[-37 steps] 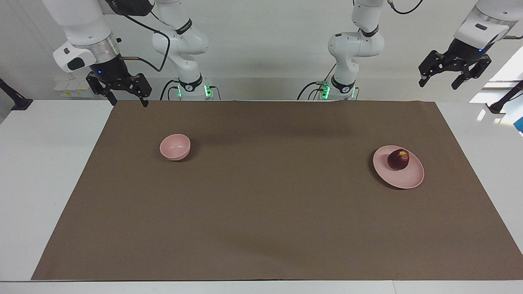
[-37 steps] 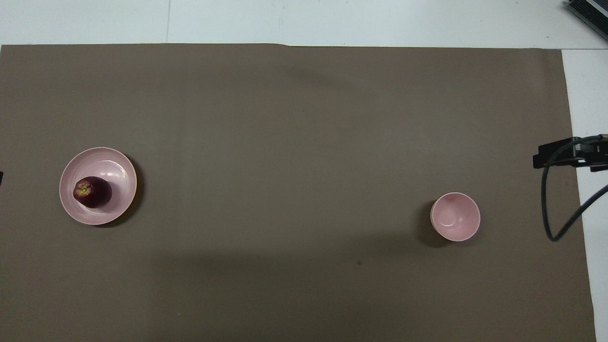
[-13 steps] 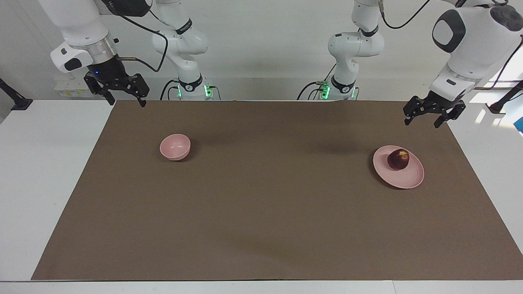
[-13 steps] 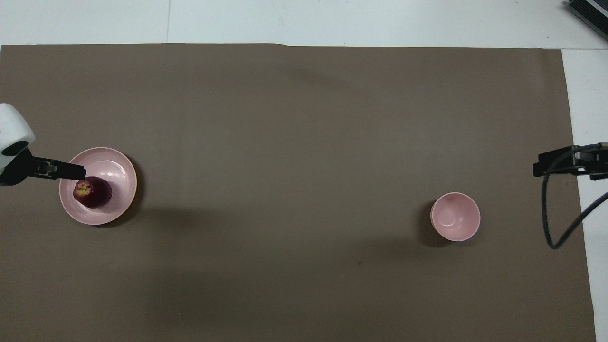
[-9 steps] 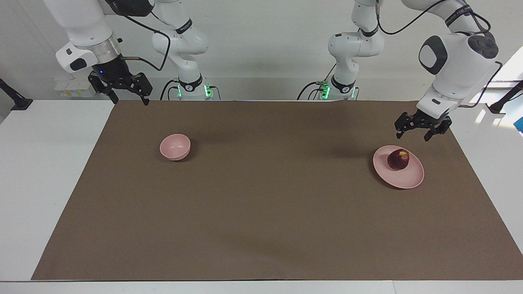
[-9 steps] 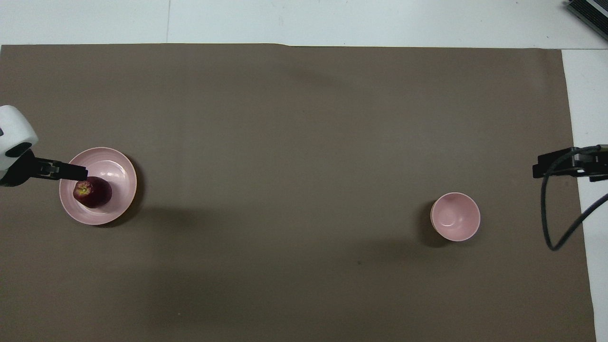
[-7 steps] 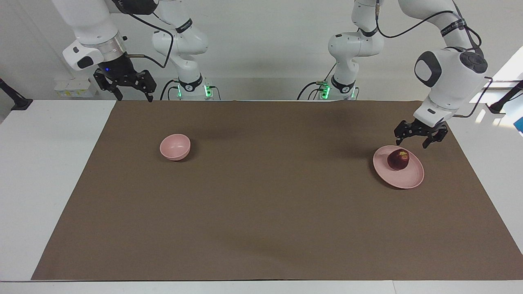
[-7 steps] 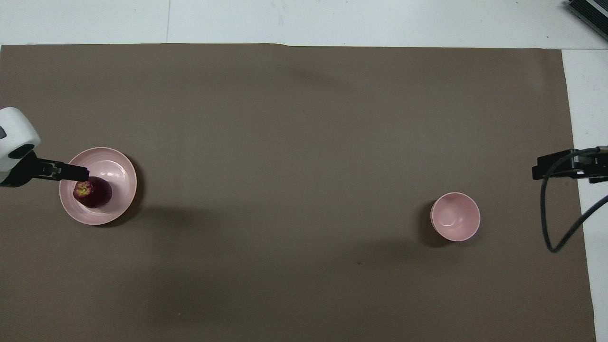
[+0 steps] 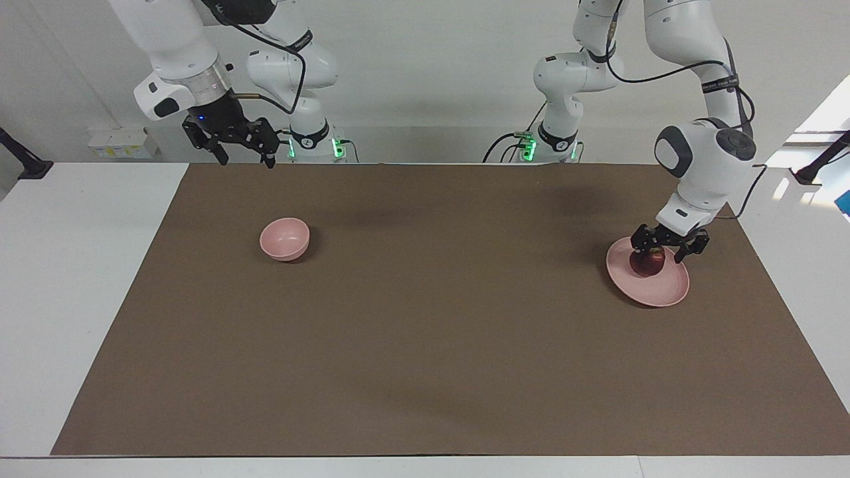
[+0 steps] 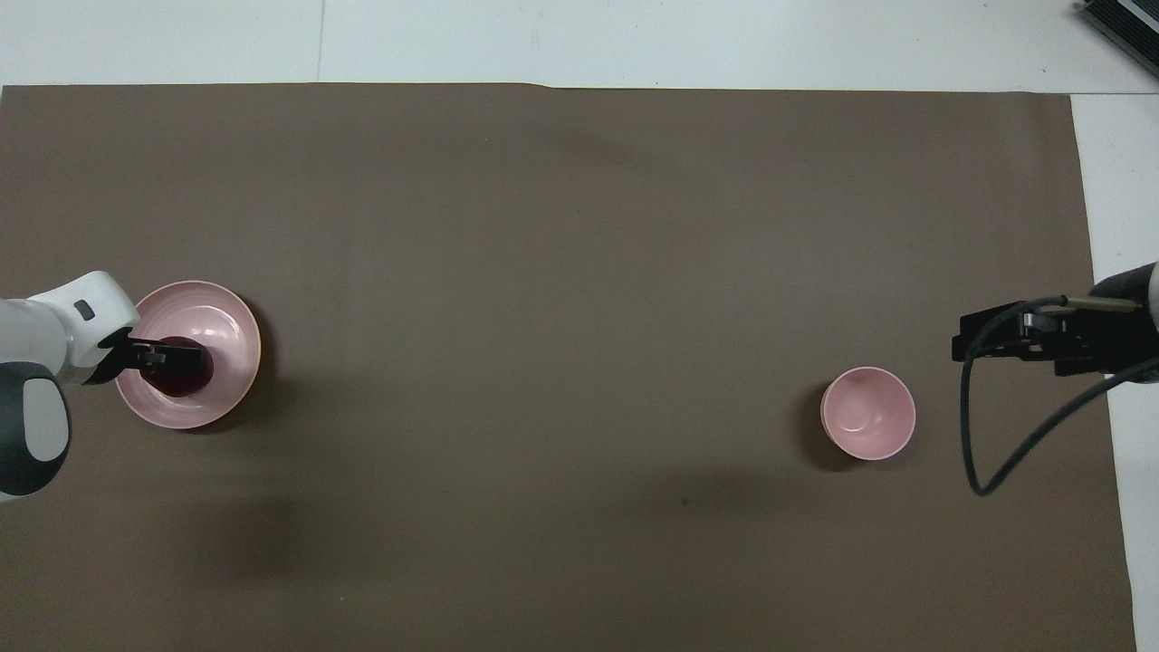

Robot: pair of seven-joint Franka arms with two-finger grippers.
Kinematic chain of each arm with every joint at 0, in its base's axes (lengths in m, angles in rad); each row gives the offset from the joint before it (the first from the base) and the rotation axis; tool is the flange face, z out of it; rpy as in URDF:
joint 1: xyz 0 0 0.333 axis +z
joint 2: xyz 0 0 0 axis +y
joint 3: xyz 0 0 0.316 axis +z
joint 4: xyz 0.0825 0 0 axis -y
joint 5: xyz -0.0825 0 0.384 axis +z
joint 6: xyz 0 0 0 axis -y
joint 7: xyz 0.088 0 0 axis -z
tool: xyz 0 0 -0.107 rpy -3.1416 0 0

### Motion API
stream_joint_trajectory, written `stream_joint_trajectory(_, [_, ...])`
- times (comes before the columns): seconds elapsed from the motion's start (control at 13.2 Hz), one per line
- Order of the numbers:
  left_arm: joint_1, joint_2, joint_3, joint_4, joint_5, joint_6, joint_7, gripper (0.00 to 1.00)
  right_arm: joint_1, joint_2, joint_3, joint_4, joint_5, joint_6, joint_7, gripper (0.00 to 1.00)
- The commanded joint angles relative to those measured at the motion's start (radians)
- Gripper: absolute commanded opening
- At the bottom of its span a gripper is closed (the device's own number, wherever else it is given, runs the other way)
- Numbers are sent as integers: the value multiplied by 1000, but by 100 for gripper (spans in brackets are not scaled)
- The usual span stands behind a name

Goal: Move apple from plate to bowl
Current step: 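Reach the left gripper down to the red apple on the pink plate, then lift the apple with the left gripper while the right gripper approaches it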

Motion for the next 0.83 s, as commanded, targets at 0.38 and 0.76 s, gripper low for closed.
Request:
stream_joint_trajectory(0.38, [1,-60,-6,-13,8,-6,-21,3,111,99,1,-7,133,109,300,100])
stream_joint_trajectory(0.76, [-55,-160,-17,61,-59,-163,-96,0,184,177,2,-7,274,185,517,100])
